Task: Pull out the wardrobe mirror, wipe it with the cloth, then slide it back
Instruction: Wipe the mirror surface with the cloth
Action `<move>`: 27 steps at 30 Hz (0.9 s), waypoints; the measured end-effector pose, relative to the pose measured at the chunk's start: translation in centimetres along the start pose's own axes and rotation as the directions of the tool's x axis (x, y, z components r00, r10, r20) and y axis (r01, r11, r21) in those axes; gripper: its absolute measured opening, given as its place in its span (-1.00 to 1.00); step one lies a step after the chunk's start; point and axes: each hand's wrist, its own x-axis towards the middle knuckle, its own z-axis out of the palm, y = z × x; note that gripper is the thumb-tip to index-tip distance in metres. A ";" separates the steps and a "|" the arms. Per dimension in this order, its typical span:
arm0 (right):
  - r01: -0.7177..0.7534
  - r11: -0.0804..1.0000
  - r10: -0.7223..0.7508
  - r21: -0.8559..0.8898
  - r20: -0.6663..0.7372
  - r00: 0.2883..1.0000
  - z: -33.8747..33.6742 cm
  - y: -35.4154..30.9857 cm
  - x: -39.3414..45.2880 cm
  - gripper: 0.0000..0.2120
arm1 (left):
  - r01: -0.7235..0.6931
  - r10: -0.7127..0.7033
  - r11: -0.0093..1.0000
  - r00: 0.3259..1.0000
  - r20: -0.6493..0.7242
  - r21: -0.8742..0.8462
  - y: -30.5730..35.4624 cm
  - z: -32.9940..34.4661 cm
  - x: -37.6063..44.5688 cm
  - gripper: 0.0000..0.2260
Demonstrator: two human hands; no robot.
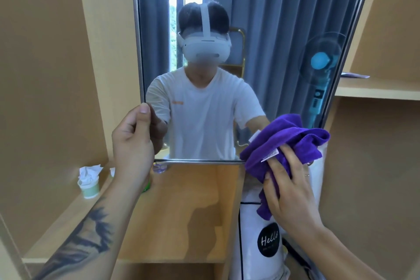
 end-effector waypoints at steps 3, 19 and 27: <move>-0.011 1.000 0.010 0.022 0.026 1.000 -0.4 -0.7 0.1 -0.63 | -0.033 0.034 0.997 0.999 -0.029 0.063 0.0 0.5 0.0 -0.61; 0.250 0.949 -0.253 0.190 -0.007 0.967 1.2 -8.2 0.5 -0.77 | 0.543 -0.552 0.797 0.833 -0.047 0.264 -2.0 -4.3 -6.5 -0.54; 0.159 0.910 -0.239 0.383 0.170 0.956 -0.8 -11.2 4.4 -0.69 | 0.500 -0.571 0.783 0.814 0.108 0.369 6.5 -4.4 -7.6 -0.73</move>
